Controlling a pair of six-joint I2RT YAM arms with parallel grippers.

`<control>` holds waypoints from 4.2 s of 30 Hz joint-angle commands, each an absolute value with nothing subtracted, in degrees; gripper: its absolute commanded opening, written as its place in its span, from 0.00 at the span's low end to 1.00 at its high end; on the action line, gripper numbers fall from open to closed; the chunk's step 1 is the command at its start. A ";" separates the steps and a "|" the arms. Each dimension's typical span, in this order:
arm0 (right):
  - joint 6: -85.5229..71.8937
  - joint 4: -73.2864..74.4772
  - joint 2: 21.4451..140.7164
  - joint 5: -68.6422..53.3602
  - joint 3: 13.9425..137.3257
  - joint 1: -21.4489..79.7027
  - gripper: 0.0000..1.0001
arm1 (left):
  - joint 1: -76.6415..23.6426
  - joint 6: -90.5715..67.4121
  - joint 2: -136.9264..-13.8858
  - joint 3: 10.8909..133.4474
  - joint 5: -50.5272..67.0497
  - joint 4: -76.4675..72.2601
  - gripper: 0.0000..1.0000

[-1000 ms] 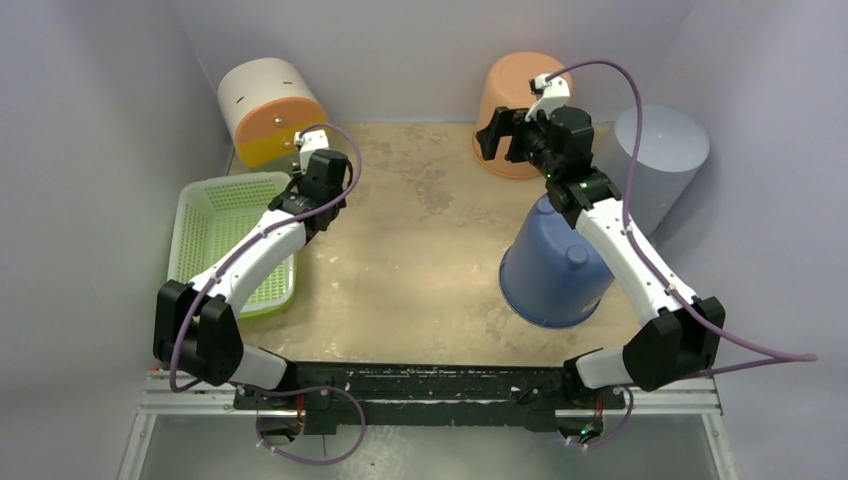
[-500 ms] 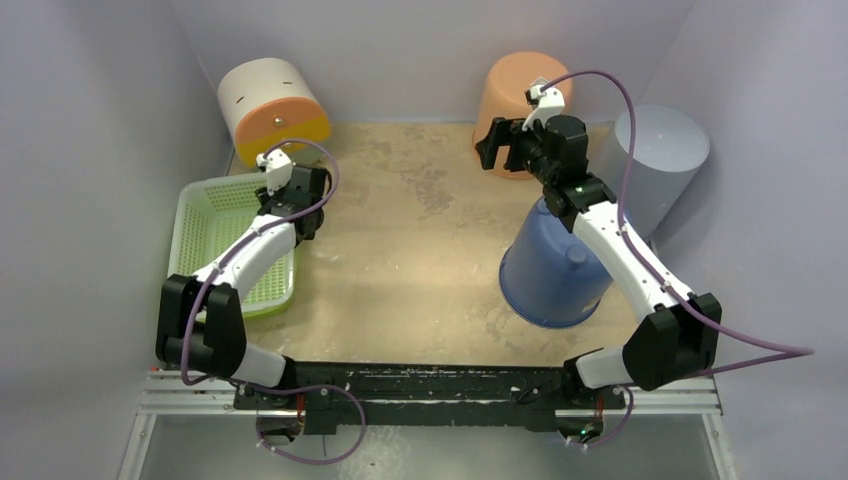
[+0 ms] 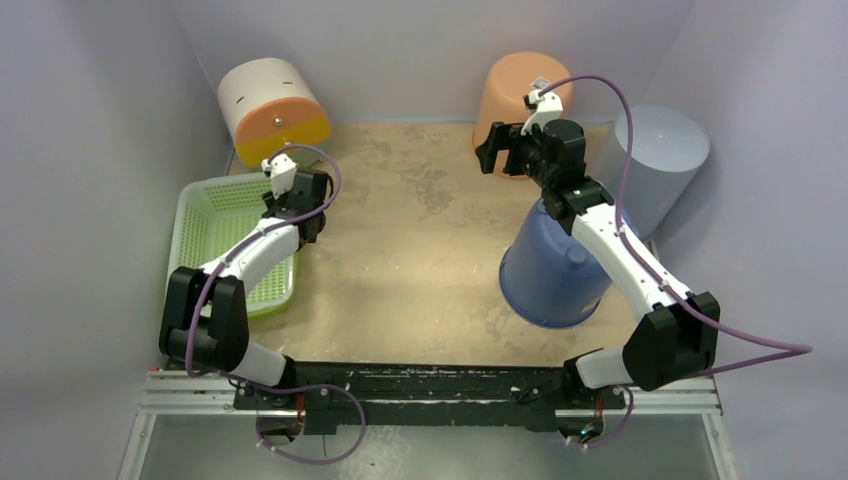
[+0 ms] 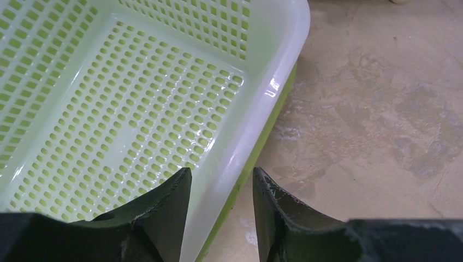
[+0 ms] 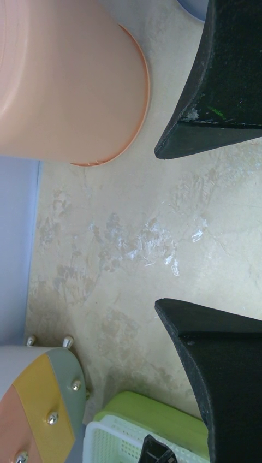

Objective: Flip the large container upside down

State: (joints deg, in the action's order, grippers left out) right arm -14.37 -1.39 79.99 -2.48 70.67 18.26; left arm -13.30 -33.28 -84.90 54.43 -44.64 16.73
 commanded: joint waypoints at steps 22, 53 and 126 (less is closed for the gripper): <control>-14.17 -5.06 79.88 -1.76 69.54 18.11 1.00 | -12.35 -35.29 -81.75 57.96 -47.40 21.88 0.00; -17.74 -2.01 78.46 4.94 72.80 12.55 1.00 | -24.53 -31.35 -64.96 76.17 -24.82 16.37 0.00; -16.38 -3.87 78.16 6.75 73.57 8.72 1.00 | -21.98 -51.61 -111.61 54.86 -4.38 -25.98 0.00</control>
